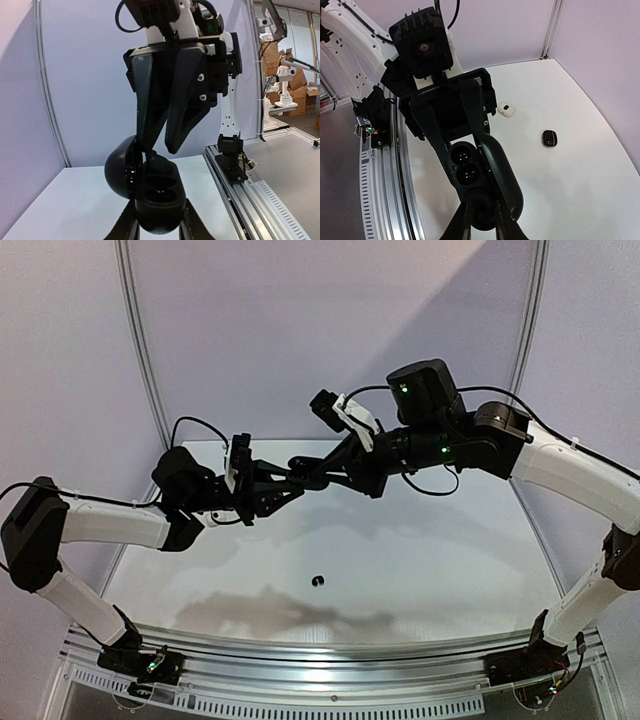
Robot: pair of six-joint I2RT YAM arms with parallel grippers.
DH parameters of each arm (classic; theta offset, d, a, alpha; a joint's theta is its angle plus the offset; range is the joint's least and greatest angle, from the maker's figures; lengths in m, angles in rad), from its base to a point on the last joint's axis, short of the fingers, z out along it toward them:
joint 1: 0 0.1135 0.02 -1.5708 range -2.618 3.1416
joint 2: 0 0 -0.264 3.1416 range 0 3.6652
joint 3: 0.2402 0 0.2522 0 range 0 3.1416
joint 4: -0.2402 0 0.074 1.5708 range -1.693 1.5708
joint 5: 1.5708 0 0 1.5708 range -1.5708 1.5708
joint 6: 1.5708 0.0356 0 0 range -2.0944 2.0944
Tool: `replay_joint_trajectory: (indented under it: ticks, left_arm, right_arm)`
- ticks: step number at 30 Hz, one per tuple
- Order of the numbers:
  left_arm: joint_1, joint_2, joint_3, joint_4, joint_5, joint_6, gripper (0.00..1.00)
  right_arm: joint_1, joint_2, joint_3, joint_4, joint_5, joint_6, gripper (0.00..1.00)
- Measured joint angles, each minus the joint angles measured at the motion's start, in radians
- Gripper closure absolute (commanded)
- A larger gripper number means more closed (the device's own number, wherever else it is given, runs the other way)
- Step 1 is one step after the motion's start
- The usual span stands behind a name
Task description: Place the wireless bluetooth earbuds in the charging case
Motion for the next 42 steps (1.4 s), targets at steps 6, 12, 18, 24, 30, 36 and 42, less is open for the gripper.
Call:
replay_joint_trajectory:
  ticks: [6, 12, 18, 24, 30, 36, 42]
  left_arm:
    - [0.001, 0.000, 0.000, -0.006, 0.000, 0.000, 1.00]
    - [0.001, 0.000, 0.000, -0.006, -0.001, 0.000, 1.00]
    - [0.002, 0.000, 0.000, -0.008, 0.000, 0.005, 1.00]
    - [0.002, 0.000, 0.000, -0.013, 0.000, 0.008, 1.00]
    - [0.003, 0.000, 0.000, -0.030, 0.001, 0.008, 1.00]
    - [0.006, 0.000, 0.000, -0.041, 0.002, 0.007, 1.00]
    - [0.010, 0.000, 0.000, -0.041, 0.001, -0.005, 1.00]
  right_arm:
    - [0.000, 0.004, 0.004, -0.014, 0.016, -0.008, 0.87]
    - [0.000, 0.017, 0.027, -0.034, 0.016, -0.010, 0.90]
    - [0.000, 0.023, 0.038, -0.050, 0.016, -0.011, 0.93]
    - [0.000, 0.034, 0.060, -0.077, 0.016, -0.028, 0.96]
    - [0.010, 0.047, 0.077, -0.105, 0.029, -0.081, 1.00]
    - [0.026, 0.053, 0.087, -0.119, 0.076, -0.149, 1.00]
    - [0.051, 0.053, 0.088, -0.118, 0.145, -0.230, 1.00]
